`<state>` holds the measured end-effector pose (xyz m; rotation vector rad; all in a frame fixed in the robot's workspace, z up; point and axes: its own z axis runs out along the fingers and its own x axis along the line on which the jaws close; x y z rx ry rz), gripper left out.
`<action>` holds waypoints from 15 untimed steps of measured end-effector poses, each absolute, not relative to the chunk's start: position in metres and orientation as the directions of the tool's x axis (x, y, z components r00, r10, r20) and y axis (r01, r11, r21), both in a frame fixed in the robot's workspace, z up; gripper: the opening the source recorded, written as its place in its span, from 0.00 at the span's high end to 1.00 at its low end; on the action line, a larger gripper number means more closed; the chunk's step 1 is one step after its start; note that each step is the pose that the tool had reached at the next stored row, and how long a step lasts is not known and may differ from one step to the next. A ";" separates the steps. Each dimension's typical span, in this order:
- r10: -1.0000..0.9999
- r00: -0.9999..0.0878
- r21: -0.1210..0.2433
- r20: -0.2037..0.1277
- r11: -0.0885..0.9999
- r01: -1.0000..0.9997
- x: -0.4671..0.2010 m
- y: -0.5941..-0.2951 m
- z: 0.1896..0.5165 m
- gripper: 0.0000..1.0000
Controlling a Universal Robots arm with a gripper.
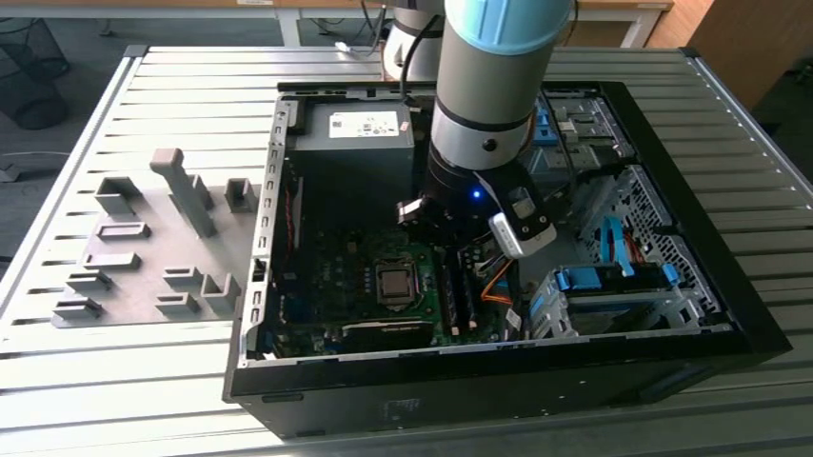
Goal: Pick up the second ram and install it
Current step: 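Insert the second ram into the second slot, then press down the second ram until it locks into place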
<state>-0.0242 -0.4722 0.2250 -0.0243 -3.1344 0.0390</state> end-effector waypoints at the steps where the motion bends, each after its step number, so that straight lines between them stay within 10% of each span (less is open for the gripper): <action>1: 0.016 -1.000 -0.025 0.007 1.000 0.015 -0.024 -0.472 0.224 0.89; 15: 0.016 -1.000 -0.026 0.007 1.000 0.015 -0.024 -0.472 0.216 0.89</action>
